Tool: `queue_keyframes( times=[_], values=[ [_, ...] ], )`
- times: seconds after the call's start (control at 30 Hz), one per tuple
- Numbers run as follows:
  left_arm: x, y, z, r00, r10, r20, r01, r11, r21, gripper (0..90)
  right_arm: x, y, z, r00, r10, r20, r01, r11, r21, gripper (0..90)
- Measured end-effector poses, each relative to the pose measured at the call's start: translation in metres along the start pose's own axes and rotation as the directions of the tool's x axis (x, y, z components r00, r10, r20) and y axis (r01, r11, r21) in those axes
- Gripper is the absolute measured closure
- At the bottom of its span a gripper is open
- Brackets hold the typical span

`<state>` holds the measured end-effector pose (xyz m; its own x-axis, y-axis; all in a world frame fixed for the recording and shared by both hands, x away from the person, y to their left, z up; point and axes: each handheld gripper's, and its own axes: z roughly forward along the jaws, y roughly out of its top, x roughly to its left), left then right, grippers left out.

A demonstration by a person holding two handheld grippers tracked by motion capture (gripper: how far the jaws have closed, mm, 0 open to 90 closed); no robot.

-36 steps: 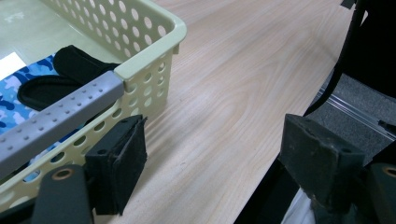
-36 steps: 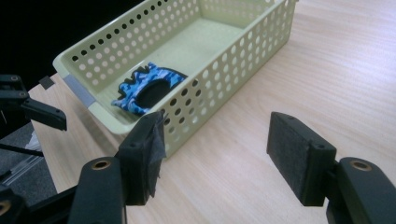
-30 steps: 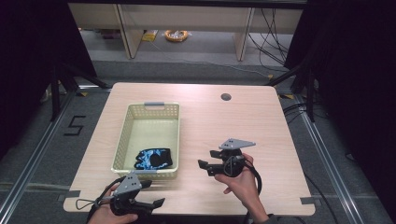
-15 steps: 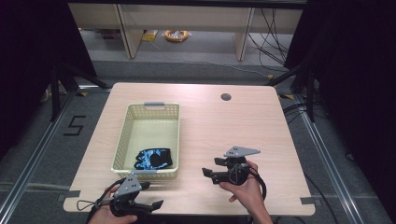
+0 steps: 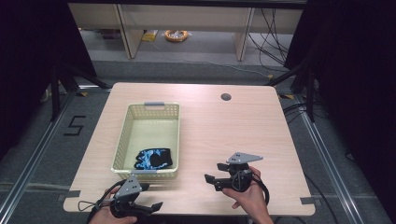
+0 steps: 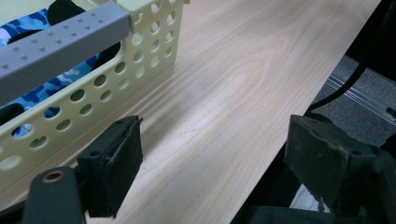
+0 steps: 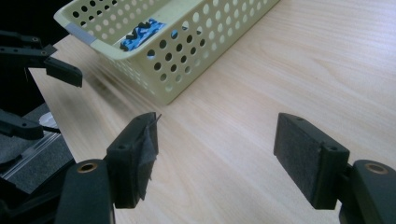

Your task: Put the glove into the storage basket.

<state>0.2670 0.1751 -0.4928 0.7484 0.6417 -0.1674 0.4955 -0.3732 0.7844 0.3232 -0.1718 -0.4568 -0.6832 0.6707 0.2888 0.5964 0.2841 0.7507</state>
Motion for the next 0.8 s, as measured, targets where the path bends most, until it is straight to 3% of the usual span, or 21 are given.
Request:
queue_keyframes(
  times=[0.03,0.07,0.1,0.17,0.2,0.23,0.27,0.3,0.33,0.4,0.47,0.6,0.63,0.67,0.7,0.73,0.77,0.8],
  values=[
    [0.0,0.0,0.0,1.0,0.001,0.0,-0.001,1.0,0.0,18.4,-0.002,-0.001,0.0,0.9997,-0.025,0.0,0.025,1.0,-0.009,31.2],
    [0.001,0.0,-0.001,1.0,0.006,0.006,-0.006,0.9998,0.017,18.3,0.0,-0.003,-0.001,1.0,0.0,0.005,0.0,1.0,0.009,31.1],
    [0.002,0.0,-0.002,0.9995,0.032,-0.009,-0.031,0.999,0.031,18.3,-0.002,-0.004,-0.001,0.9997,-0.025,0.004,0.025,1.0,0.0,31.0],
    [0.0,-0.001,-0.001,0.9998,0.02,-0.005,-0.02,0.9994,0.027,18.2,0.001,-0.007,-0.002,1.0,0.001,0.002,-0.001,1.0,0.014,30.6],
    [0.002,-0.001,-0.002,0.9989,0.046,-0.005,-0.046,0.9977,0.05,18.1,-0.001,-0.008,-0.001,0.9998,-0.019,0.005,0.019,1.0,0.004,30.4],
    [-0.001,-0.002,0.001,0.9999,0.011,0.003,-0.012,0.9998,0.019,18.1,0.002,-0.01,-0.002,0.9999,0.014,-0.001,-0.014,1.0,0.011,30.2],
    [0.0,-0.003,0.001,0.9998,0.022,-0.002,-0.022,0.9994,0.027,18.1,-0.001,-0.011,-0.001,0.9998,-0.019,0.001,0.019,1.0,0.004,29.8],
    [-0.001,-0.003,0.001,0.9999,0.008,-0.008,-0.008,0.9993,0.037,18.1,0.002,-0.012,-0.002,0.9999,0.011,0.002,-0.011,1.0,0.021,29.4],
    [0.0,-0.004,0.002,0.9998,0.015,-0.015,-0.015,0.9991,0.04,18.1,-0.001,-0.014,-0.001,0.9998,-0.017,-0.004,0.017,1.0,0.019,28.9],
    [-0.001,-0.004,0.001,0.9996,0.028,0.004,-0.028,0.9988,0.039,17.9,0.001,-0.017,-0.001,0.9998,-0.01,0.016,0.01,1.0,0.011,27.5],
    [-0.001,-0.004,0.002,0.9995,0.032,0.003,-0.032,0.9985,0.044,17.8,0.0,-0.019,-0.001,0.9998,-0.017,-0.003,0.017,1.0,0.025,27.0],
    [-0.002,-0.006,0.004,0.9999,0.011,0.001,-0.011,0.9988,0.048,17.4,0.001,-0.024,-0.001,0.9996,-0.029,0.008,0.029,0.999,0.023,26.1],
    [-0.001,-0.006,0.003,0.9988,0.048,0.005,-0.048,0.9969,0.061,17.4,0.002,-0.025,-0.002,0.9996,-0.027,0.005,0.027,0.999,0.026,25.9],
    [-0.001,-0.006,0.003,0.9988,0.048,0.005,-0.048,0.9969,0.061,17.4,0.002,-0.026,-0.002,0.9996,-0.027,0.009,0.027,0.999,0.034,25.7],
    [-0.001,-0.007,0.003,0.9986,0.054,-0.001,-0.054,0.9958,0.075,16.9,0.005,-0.027,-0.003,1.0,0.003,0.007,-0.003,0.999,0.042,25.4],
    [-0.005,-0.009,0.006,1.0,0.001,0.003,-0.001,0.9985,0.055,16.2,0.005,-0.028,-0.002,1.0,0.001,-0.004,-0.001,0.999,0.039,25.3],
    [-0.003,-0.009,0.005,0.9992,0.04,0.0,-0.04,0.9962,0.078,16.2,0.003,-0.029,-0.002,0.9995,-0.032,0.005,0.032,0.999,0.031,25.3],
    [-0.004,-0.009,0.005,0.9993,0.035,0.01,-0.035,0.9971,0.068,16.2,0.004,-0.03,-0.003,0.9998,-0.022,0.0,0.022,0.999,0.041,25.2]
  ],
)
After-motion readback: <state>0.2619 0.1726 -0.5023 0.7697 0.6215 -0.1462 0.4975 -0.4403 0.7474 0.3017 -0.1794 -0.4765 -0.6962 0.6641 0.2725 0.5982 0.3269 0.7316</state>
